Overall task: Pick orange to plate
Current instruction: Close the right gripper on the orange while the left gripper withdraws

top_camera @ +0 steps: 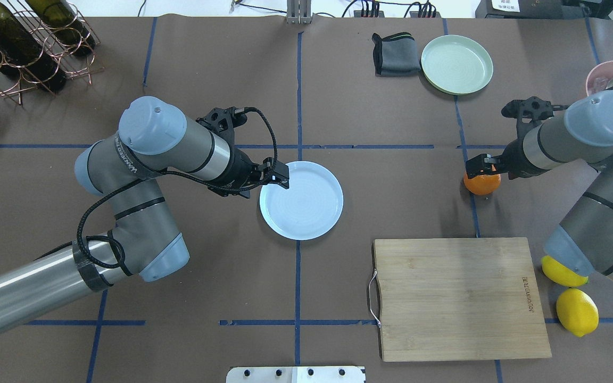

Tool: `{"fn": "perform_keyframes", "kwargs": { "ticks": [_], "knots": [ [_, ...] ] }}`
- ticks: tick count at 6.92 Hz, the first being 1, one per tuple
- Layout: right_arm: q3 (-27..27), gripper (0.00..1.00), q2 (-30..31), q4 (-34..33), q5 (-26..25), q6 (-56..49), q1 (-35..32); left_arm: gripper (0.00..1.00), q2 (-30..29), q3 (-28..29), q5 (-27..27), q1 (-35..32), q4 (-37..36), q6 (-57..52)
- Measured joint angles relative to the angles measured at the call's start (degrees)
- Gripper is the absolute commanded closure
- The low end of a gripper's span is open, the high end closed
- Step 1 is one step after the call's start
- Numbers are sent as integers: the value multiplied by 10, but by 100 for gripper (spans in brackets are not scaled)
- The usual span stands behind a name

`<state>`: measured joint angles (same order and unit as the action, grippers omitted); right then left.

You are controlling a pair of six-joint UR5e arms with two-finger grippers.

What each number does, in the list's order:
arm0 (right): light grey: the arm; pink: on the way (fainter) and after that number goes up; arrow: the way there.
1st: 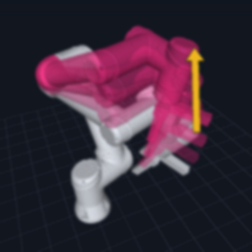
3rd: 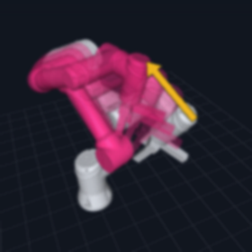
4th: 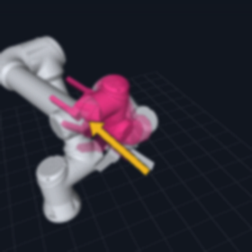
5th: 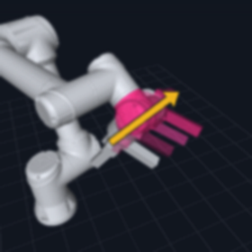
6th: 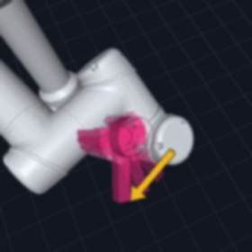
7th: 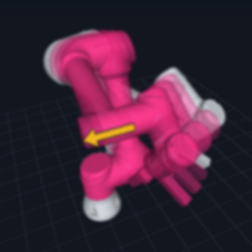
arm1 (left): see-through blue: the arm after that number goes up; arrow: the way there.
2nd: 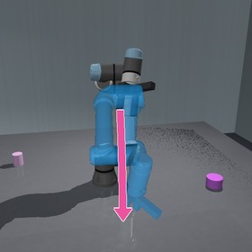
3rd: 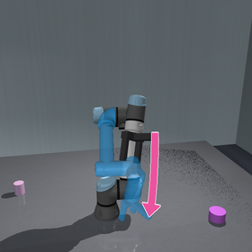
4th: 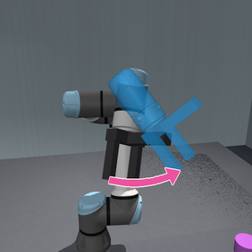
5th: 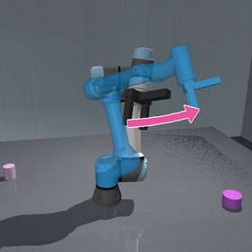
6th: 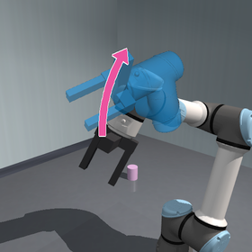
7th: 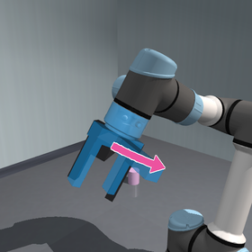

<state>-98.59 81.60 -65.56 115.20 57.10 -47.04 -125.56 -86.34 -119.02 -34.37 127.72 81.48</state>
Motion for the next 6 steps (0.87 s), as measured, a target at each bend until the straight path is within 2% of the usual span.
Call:
{"fn": "perform_keyframes", "kwargs": {
  "ticks": [2,4,5,6],
  "knots": [
    [20,0,-9,0,-1,-1,6,1,29,-35,0,-8,0,-2],
    [29,2,-12,1,-1,-3,8,1,100,-111,-6,-48,-1,-27],
    [35,21,-16,0,-1,-3,9,1,128,-133,-8,-64,-1,-57],
    [42,23,-21,1,-1,-3,10,1,155,-150,-11,-79,-1,-79]
  ]
}}
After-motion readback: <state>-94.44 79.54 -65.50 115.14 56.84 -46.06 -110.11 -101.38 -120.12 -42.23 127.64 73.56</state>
